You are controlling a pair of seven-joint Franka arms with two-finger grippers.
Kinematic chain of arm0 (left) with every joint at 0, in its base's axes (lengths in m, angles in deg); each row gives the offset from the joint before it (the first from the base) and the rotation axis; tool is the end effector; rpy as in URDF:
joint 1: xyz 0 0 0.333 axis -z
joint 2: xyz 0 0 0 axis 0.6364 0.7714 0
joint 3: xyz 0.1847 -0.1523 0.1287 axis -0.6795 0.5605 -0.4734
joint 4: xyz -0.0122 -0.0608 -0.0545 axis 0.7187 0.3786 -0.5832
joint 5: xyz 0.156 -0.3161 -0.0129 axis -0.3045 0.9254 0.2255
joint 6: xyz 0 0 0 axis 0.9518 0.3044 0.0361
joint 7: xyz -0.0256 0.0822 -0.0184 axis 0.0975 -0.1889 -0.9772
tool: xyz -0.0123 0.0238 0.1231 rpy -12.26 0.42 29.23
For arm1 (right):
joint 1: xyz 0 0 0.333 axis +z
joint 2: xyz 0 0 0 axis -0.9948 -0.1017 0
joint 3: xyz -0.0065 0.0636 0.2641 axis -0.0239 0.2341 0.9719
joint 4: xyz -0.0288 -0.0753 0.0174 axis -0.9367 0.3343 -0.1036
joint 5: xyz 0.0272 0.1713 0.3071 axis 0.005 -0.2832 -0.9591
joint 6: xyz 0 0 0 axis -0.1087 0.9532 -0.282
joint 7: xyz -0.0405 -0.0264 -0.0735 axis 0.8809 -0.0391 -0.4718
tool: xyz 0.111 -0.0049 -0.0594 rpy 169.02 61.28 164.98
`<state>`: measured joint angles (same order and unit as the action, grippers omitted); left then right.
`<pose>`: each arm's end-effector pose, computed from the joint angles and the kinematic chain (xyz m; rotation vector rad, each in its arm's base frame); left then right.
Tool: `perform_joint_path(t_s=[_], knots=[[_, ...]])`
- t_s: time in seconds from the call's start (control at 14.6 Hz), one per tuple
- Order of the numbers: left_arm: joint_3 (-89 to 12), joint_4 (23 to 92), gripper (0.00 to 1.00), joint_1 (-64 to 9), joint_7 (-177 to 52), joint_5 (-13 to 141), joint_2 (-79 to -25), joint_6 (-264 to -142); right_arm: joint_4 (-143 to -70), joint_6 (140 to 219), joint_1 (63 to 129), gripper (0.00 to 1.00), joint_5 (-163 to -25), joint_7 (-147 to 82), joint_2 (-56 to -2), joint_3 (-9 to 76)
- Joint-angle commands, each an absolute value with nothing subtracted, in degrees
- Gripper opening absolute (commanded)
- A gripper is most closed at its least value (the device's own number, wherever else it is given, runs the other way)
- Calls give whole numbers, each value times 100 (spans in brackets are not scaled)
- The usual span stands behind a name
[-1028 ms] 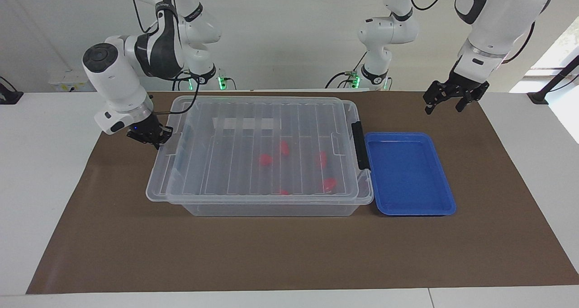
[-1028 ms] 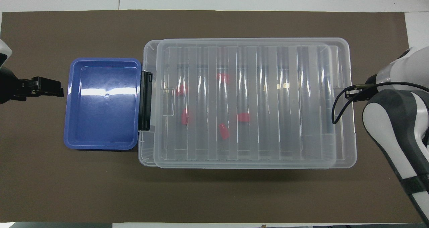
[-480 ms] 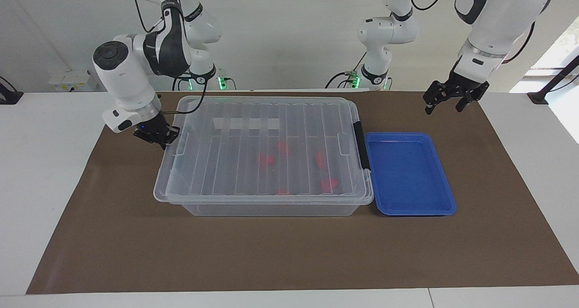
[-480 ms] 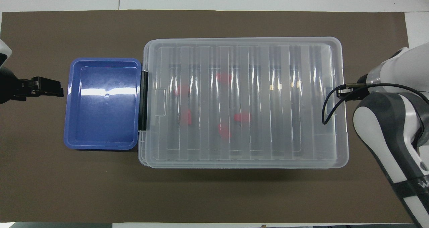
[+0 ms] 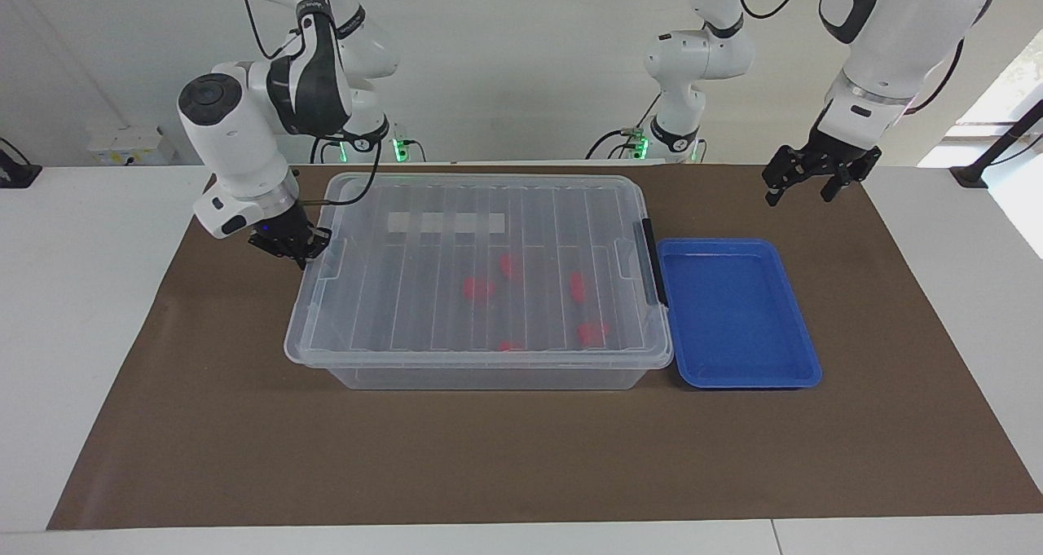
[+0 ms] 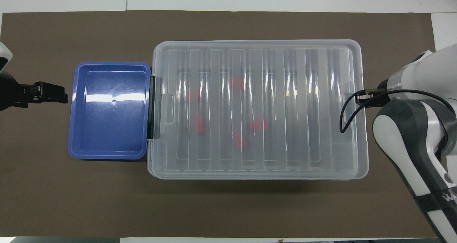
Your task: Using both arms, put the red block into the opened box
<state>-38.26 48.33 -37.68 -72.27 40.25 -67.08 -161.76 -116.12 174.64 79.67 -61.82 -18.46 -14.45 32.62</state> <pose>0.4960 -0.0475 0.5424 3.1192 0.0293 0.0550 0.5182 0.0160 0.4123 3.1167 -0.0971 -0.0333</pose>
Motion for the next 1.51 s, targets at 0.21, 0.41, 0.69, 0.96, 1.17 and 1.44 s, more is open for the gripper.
perform_joint_path(t_s=[0.21, 0.41, 0.69, 0.96, 1.17, 1.44], knots=[[-3795, 4817, 100, -3838, -7279, 4004, -6711, -16101, -9945, 15898, 7863, 0, -6257, -2066, -1915, 3218], [-3795, 4817, 100, -3838, -7279, 4004, -6711, -16101, -8998, 14758, 7863, 0, -6161, -2057, -1906, 3209], [-3795, 4817, 100, -3838, -7279, 4004, -6711, -16101, -8757, 14050, 7933, 0, -6169, -2048, -1695, 2903], [-3795, 4817, 100, -3838, -7279, 4004, -6711, -16101, -8809, 14252, 8003, 100, -6231, -2022, -1677, 2638], [-3795, 4817, 100, -3838, -7279, 4004, -6711, -16101, -9283, 14778, 8126, 100, -6221, -2030, -1485, 2375], [-3795, 4817, 100, -3838, -7279, 4004, -6711, -16101, -9389, 14718, 8179, 100, -6239, -2075, -1379, 2339]])
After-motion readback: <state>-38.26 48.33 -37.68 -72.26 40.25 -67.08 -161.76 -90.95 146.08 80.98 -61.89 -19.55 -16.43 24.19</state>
